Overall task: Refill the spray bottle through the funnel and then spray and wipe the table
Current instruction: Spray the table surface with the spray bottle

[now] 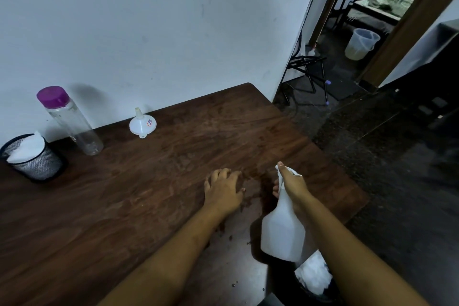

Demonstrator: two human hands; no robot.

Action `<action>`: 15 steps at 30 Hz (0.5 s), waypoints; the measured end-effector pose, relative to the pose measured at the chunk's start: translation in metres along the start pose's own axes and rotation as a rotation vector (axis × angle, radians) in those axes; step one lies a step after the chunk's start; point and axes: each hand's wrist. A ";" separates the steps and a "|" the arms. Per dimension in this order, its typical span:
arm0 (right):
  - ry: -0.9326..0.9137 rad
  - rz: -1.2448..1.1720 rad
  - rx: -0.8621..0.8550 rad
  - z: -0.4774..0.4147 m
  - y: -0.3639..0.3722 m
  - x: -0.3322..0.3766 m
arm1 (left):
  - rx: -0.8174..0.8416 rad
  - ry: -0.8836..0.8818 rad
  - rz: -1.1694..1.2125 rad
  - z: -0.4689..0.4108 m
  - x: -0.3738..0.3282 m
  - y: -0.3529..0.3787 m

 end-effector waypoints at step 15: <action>-0.082 0.149 0.088 0.007 -0.006 0.006 | 0.006 -0.001 0.026 -0.003 -0.005 -0.001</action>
Point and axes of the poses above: each hand's wrist, its own z-axis away from the middle knuckle, its own y-axis out of the palm, x = y × z, and after that the axes turned 8 degrees about -y, right-handed
